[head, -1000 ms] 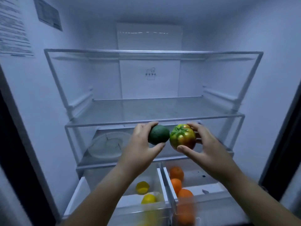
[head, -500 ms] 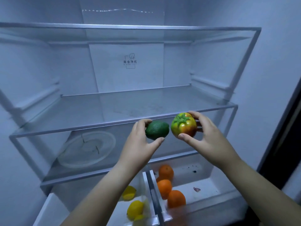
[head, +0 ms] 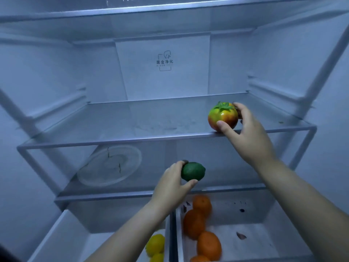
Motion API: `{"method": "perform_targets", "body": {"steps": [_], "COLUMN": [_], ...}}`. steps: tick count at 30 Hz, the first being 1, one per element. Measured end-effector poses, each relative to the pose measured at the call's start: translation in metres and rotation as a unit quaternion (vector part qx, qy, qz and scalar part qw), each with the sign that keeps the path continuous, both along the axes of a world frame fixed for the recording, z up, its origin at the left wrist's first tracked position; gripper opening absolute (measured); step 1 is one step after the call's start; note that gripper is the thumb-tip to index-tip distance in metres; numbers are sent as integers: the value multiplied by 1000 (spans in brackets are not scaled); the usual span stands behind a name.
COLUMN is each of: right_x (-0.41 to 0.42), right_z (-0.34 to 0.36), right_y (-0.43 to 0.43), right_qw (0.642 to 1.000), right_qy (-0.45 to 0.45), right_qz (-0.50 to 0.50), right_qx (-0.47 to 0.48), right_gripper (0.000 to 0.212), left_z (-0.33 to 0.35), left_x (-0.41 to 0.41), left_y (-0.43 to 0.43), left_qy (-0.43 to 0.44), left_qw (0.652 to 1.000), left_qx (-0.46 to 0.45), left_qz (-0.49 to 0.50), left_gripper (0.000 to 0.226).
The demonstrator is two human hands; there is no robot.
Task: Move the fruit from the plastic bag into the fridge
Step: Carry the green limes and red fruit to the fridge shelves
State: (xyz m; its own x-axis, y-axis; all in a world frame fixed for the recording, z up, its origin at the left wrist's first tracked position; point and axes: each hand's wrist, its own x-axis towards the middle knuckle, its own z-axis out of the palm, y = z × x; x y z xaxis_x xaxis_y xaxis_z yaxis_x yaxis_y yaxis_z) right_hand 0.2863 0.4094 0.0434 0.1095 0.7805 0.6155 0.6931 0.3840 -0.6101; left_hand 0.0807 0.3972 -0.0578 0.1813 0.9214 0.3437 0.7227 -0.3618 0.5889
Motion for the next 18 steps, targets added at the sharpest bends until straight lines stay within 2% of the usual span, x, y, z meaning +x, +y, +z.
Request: {"method": "perform_targets", "body": {"steps": [10, 14, 18], "right_x": [-4, -8, -10], "right_z": [-4, -8, -9], "right_y": [25, 29, 33], "right_qw": [995, 989, 986], "right_qy": [-67, -95, -107], "right_qz": [-68, -95, -110], "right_qx": [34, 54, 66], "right_gripper": [67, 75, 80], "left_z": [-31, -41, -47], "left_x": [7, 8, 10], "left_y": [29, 37, 46], "left_qy": [44, 30, 46], "left_qw": [997, 995, 995], "left_qx": [-49, -83, -66], "left_qz": [51, 53, 54], "left_gripper": [62, 65, 64]}}
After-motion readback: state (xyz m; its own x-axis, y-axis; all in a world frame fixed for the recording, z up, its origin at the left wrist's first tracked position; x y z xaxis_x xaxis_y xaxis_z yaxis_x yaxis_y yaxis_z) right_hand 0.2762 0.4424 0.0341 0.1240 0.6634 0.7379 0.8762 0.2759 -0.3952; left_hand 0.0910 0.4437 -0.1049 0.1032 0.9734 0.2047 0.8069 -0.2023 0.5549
